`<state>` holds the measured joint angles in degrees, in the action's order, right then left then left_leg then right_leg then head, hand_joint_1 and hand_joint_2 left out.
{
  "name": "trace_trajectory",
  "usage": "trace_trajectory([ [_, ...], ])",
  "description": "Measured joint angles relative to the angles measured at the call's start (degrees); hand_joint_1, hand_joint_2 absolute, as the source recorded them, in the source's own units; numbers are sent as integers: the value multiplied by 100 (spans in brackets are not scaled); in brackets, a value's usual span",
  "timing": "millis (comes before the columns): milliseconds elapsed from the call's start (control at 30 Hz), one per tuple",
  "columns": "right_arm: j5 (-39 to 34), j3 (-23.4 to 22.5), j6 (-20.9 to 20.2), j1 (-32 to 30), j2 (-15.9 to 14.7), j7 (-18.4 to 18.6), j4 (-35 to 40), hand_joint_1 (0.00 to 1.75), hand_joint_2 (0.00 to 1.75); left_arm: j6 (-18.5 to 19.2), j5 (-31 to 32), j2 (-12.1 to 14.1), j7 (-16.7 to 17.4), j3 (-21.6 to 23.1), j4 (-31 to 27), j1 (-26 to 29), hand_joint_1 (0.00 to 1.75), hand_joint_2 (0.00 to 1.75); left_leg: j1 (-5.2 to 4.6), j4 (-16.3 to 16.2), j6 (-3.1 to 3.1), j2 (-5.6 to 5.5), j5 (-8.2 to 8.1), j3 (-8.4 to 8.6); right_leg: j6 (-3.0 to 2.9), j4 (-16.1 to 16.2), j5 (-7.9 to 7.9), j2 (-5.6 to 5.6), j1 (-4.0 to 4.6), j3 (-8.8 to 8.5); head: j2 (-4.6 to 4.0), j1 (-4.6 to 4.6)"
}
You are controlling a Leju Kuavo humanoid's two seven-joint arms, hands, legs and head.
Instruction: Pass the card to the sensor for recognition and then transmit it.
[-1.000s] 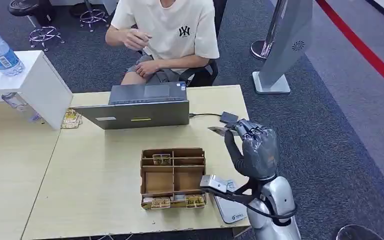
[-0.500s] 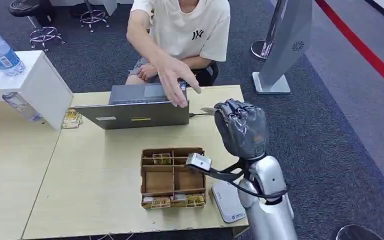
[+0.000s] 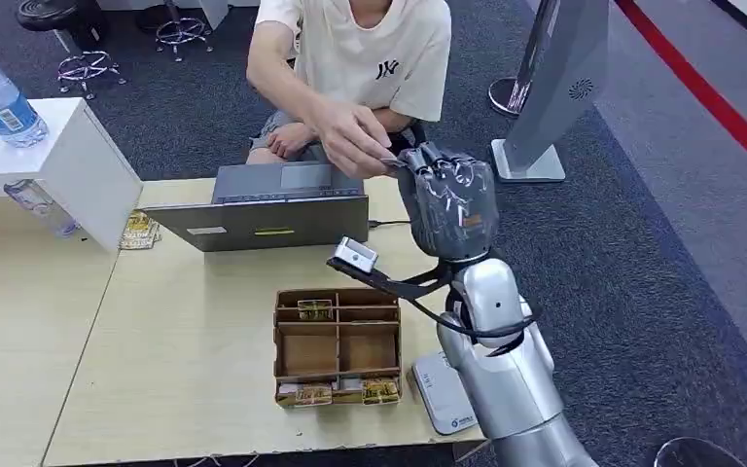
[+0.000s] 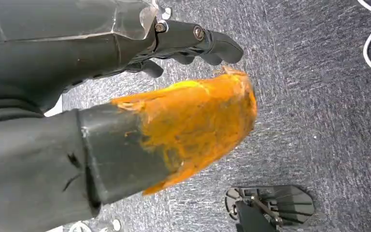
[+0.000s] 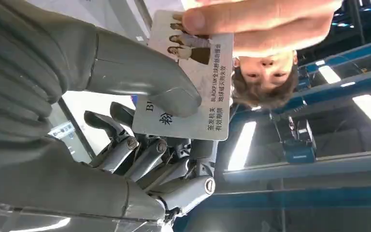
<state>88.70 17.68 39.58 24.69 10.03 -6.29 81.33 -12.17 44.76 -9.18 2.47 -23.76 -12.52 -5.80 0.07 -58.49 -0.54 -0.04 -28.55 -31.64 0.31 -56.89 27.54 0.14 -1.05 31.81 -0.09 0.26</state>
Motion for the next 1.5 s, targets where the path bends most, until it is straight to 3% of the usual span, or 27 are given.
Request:
trace_trajectory([
  [133, -83, 90, 0, -15, -83, 116, -41, 0, 175, 0, 17, -2, 0, 0, 0, -2, 0, 0, 0, 0, 0, 2, 0, -1, 0, 0, 0, 2, 0, 3, 0, 0],
  [167, -116, 96, 0, -25, -92, 102, -41, 0, 0, 0, 26, -2, 0, -2, 0, -3, 0, 0, 0, 0, 0, 1, 0, -1, 0, 0, 0, 2, 0, 3, 0, 0],
  [433, -525, 98, 2, -288, -107, -372, 22, 0, 0, 0, 68, -11, -2, -2, 0, -2, 0, 0, 0, 0, 0, 1, 0, -1, 0, -1, 0, 1, 0, 3, 0, 0],
  [500, -856, 70, 2, -420, -50, -732, 103, 0, 0, -4, 68, -13, -6, -2, 0, -1, 0, 0, 0, 0, 0, 1, 0, -2, 0, -1, 0, 2, 1, 4, 0, 0],
  [600, -2109, 70, -64, -646, 70, -1209, 116, 0, 0, -24, 63, -20, -35, -15, 0, 3, 0, 0, 1, 0, 0, 1, 0, -4, 0, -1, 1, 1, 1, 3, 0, 0],
  [633, -2799, 120, -310, -710, 81, -1246, 131, 0, 0, -39, 44, -22, -78, -28, 0, 11, 0, 0, 1, 0, 0, 1, -1, -4, 0, -1, 1, 1, 1, 3, 0, 0],
  [733, -5664, 463, -1644, -951, 77, -1325, 371, 0, 0, -90, -48, -22, -194, -125, 0, 54, 0, 0, 1, 1, 0, 3, -1, -7, 0, -1, 1, 4, 0, 10, 0, -2],
  [900, -8384, 955, -3529, -1262, 15, -1511, 676, 0, 0, -138, -57, -22, -264, -278, 0, 83, 0, 0, 1, 1, 0, -2, -1, -10, 0, -1, 3, -3, 1, 12, 0, 0],
  [967, -9113, 1110, -4175, -1383, -46, -1602, 730, 0, 0, -151, -55, -22, -271, -341, 0, 82, 0, 0, 1, 1, 0, -1, -1, -11, -1, 0, 3, -2, 1, 12, 0, 0],
  [1100, -9909, 1346, -5048, -1585, -164, -1703, 806, 0, 0, -164, -37, -20, -284, -415, 0, 82, 0, 0, 1, 1, 0, -1, -1, -11, 0, 1, 3, -1, 0, 12, 0, 0],
  [1233, -10107, 1521, -5331, -1743, -260, -1712, 837, 0, 0, -166, -35, -17, -284, -474, 0, 81, 0, 0, 1, 1, -1, 0, -1, -11, 0, 1, 3, -1, 0, 11, 0, 0],
  [1433, -10649, 1920, -6543, -2018, -470, -1757, 831, 0, 0, -164, 6, -17, -284, -525, 0, 81, 0, 0, 1, 1, 0, -1, -2, -11, -1, 0, 3, -1, 1, 12, 0, 0],
  [1500, -10647, 2065, -6701, -2092, -548, -1786, 811, 0, 0, -162, 17, -17, -284, -525, 0, 80, 0, 0, 1, 1, -2, 0, -4, -11, -1, 0, 4, -1, 1, 12, 0, 0],
])
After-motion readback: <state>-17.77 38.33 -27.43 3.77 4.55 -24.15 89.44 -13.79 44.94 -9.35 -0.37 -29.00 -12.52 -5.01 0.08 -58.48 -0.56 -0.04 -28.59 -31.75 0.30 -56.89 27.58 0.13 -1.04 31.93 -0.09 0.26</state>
